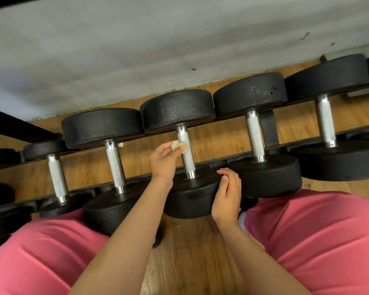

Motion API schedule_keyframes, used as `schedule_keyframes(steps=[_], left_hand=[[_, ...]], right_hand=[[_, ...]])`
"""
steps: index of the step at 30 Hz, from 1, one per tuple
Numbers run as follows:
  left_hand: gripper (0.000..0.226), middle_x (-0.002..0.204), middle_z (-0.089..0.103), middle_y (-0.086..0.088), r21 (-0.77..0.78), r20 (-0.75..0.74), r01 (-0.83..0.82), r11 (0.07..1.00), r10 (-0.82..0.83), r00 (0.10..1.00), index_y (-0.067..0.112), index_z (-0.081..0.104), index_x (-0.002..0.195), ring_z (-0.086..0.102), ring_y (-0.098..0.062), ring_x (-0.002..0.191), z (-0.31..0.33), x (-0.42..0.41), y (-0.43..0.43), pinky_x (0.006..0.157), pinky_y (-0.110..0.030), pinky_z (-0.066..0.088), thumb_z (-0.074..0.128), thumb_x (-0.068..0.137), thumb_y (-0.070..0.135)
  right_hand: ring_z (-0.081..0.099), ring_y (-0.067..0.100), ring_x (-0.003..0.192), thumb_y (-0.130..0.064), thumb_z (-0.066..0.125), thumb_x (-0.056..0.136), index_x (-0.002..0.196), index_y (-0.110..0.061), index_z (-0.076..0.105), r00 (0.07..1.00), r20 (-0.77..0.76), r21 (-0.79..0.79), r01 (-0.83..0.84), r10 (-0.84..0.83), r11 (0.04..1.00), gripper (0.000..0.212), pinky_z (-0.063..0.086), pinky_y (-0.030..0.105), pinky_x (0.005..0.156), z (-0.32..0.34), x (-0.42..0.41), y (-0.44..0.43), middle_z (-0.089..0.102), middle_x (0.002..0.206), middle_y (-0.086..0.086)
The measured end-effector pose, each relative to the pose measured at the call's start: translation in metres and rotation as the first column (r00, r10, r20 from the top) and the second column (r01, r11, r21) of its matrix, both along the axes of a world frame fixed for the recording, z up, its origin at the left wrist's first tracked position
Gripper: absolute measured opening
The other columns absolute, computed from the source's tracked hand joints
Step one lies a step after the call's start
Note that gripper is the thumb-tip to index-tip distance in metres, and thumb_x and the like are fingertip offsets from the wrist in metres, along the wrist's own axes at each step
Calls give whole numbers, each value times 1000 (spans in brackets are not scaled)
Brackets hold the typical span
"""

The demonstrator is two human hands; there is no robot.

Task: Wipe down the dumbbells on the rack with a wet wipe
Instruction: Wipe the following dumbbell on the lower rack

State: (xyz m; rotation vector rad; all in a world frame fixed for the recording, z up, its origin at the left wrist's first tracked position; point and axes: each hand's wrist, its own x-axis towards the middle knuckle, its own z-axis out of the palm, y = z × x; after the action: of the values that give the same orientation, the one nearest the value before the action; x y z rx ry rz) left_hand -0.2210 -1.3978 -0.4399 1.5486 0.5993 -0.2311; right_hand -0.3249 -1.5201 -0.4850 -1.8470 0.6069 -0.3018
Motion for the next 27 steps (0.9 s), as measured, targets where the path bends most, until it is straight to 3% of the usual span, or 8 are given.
schedule_keyframes(steps=[5, 9, 13, 15, 18, 21, 23, 27], left_hand=[[19, 107, 71, 0, 52, -3, -58, 997, 59, 998, 20, 69, 102, 64, -13, 105, -5, 3, -10, 96, -27, 49, 74, 85, 14], [32, 101, 63, 9, 25, -99, 52, 998, -50, 994, 15, 66, 119, 56, -1, 88, -3, 12, -20, 78, -16, 39, 69, 90, 26], [27, 87, 64, 13, 132, -20, 4, 991, -1, 1000, 14, 70, 113, 59, 0, 85, -12, 11, -19, 64, -10, 37, 66, 92, 30], [23, 84, 64, 13, 130, -4, -73, 989, 74, 997, 13, 71, 109, 59, 1, 83, -13, 9, -20, 68, -10, 41, 66, 92, 28], [23, 88, 67, 9, 35, -36, -88, 995, 89, 995, 13, 70, 109, 64, -9, 93, -11, 12, -23, 80, -21, 50, 65, 93, 28], [26, 88, 67, 7, 8, -50, -59, 998, 60, 997, 12, 70, 110, 62, -7, 87, -8, 21, -26, 73, -20, 47, 67, 91, 29], [14, 85, 67, 8, 21, -27, -101, 995, 101, 994, 16, 71, 100, 63, -6, 85, -9, 22, -25, 72, -19, 49, 66, 92, 25], [11, 89, 67, 7, 17, 0, -216, 976, 216, 976, 26, 64, 85, 66, -14, 96, -11, 22, -21, 90, -31, 53, 66, 92, 18]], right_hand=[[47, 3, 110, -23, 31, 97, 103, -23, 58, 1000, 1, -2, 0, 0, 1000, 28, 28, 4, 94, 0, 0, 1, 57, 111, -7], [47, 3, 112, -21, 31, 97, 104, -23, 58, 1000, 1, -5, 6, -6, 1000, 27, 27, 3, 94, 0, 0, 0, 56, 111, -8], [47, 3, 114, -20, 32, 97, 102, -24, 57, 1000, 2, 9, 14, -14, 1000, 27, 28, 5, 96, 0, 0, 1, 54, 108, -15], [47, 5, 115, -20, 31, 96, 102, -24, 58, 1000, 5, 12, 20, -20, 1000, 27, 28, 5, 96, 1, 1, 1, 55, 108, -14], [48, 7, 114, -22, 30, 96, 102, -21, 59, 1000, 6, 2, 15, -15, 1000, 29, 28, 5, 96, 0, 1, 1, 56, 109, -9], [48, 8, 113, -27, 27, 95, 102, -17, 60, 1000, 0, -10, 20, -20, 1000, 36, 27, 4, 95, 0, 2, 3, 56, 108, -9], [47, 8, 113, -32, 24, 94, 103, -15, 61, 1000, -6, -18, 22, -22, 1000, 42, 26, 3, 95, 1, 3, 3, 55, 108, -9], [47, 7, 111, -33, 23, 93, 104, -14, 62, 1000, -5, -30, 21, -21, 999, 45, 25, 3, 94, 1, 3, 3, 54, 109, -9]])
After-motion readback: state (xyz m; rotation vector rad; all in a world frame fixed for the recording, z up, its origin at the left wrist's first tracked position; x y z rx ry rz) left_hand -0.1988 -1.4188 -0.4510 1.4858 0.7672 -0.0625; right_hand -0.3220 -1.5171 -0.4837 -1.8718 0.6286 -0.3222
